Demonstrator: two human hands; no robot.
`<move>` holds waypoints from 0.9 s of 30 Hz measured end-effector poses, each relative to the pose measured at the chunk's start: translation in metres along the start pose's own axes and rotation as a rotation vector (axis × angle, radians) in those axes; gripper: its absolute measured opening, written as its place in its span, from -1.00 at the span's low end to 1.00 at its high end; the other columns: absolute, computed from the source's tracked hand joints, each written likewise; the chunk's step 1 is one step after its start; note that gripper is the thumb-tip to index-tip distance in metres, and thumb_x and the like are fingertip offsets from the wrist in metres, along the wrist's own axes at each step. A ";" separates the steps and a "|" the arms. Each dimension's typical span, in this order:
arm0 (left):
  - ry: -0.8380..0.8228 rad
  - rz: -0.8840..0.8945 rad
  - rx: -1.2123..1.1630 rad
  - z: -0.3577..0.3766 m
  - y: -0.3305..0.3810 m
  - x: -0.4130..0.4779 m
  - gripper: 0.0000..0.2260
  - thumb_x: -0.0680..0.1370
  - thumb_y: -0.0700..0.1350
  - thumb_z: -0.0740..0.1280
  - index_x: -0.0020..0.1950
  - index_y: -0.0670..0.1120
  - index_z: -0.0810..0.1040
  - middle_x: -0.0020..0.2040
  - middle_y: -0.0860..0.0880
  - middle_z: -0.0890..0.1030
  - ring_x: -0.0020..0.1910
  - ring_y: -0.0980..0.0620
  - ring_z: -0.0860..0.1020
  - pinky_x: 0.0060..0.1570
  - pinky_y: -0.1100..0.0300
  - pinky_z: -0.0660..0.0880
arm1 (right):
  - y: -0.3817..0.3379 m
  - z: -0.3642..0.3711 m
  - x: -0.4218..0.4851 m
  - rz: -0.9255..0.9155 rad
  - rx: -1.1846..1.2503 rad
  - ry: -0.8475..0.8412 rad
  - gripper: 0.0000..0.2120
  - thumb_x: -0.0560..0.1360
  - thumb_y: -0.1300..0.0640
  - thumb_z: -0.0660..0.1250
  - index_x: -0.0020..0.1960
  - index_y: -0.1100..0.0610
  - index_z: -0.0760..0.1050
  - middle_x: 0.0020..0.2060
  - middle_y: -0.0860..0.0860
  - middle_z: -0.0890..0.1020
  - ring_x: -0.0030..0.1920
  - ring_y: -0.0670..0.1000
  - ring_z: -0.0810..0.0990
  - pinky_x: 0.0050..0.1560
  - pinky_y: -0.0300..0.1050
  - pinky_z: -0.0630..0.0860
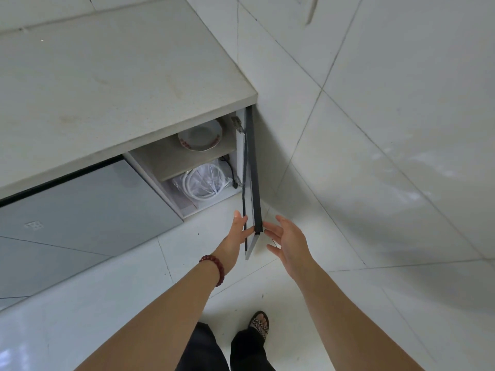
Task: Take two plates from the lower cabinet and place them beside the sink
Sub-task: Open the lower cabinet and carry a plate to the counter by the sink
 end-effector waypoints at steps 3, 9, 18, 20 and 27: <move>-0.016 -0.024 -0.023 0.017 0.002 0.003 -0.36 0.51 0.30 -0.31 0.53 0.10 0.04 0.51 0.04 0.26 0.52 -0.06 0.13 0.45 -0.15 -0.01 | -0.001 -0.012 -0.002 -0.046 0.022 0.020 -0.70 0.64 0.03 0.05 0.33 0.06 0.33 0.16 0.07 0.63 0.24 0.06 0.52 0.25 0.10 0.40; -0.020 0.034 -0.048 0.041 0.004 0.005 -0.40 0.54 0.27 -0.26 0.52 0.08 0.07 0.49 0.02 0.31 0.51 -0.06 0.15 0.46 -0.12 0.04 | -0.008 -0.036 0.002 -0.085 -0.009 0.061 -0.69 0.64 0.06 0.05 0.35 0.07 0.32 0.21 0.07 0.57 0.29 0.08 0.48 0.28 0.10 0.40; -0.022 0.049 -0.013 0.052 0.018 0.008 -0.40 0.55 0.25 -0.26 0.52 0.05 0.10 0.49 0.02 0.30 0.50 -0.07 0.17 0.44 -0.15 0.05 | -0.024 -0.058 0.006 -0.096 0.019 0.106 -0.58 0.65 -0.02 -0.06 0.45 0.07 0.24 0.37 0.05 0.46 0.39 0.07 0.38 0.36 0.13 0.33; -0.022 0.051 -0.009 0.054 0.022 0.009 -0.40 0.55 0.26 -0.26 0.51 0.05 0.10 0.49 0.02 0.31 0.50 -0.07 0.17 0.44 -0.15 0.05 | -0.027 -0.060 0.006 -0.100 0.027 0.112 -0.54 0.65 -0.07 -0.09 0.46 0.07 0.24 0.41 0.05 0.42 0.42 0.09 0.35 0.40 0.15 0.29; -0.025 0.067 -0.002 0.054 0.035 0.008 -0.41 0.56 0.23 -0.25 0.52 0.03 0.10 0.49 0.00 0.29 0.50 -0.09 0.17 0.44 -0.15 0.05 | -0.038 -0.061 0.005 -0.117 0.029 0.121 -0.48 0.63 -0.13 -0.12 0.49 0.08 0.20 0.51 0.05 0.26 0.51 0.10 0.20 0.47 0.16 0.18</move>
Point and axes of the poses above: each hand's wrist, its own x-axis towards the middle knuckle, its own z-axis out of the palm, y = z × x, the point moved 1 cm from there along x, towards the middle knuckle
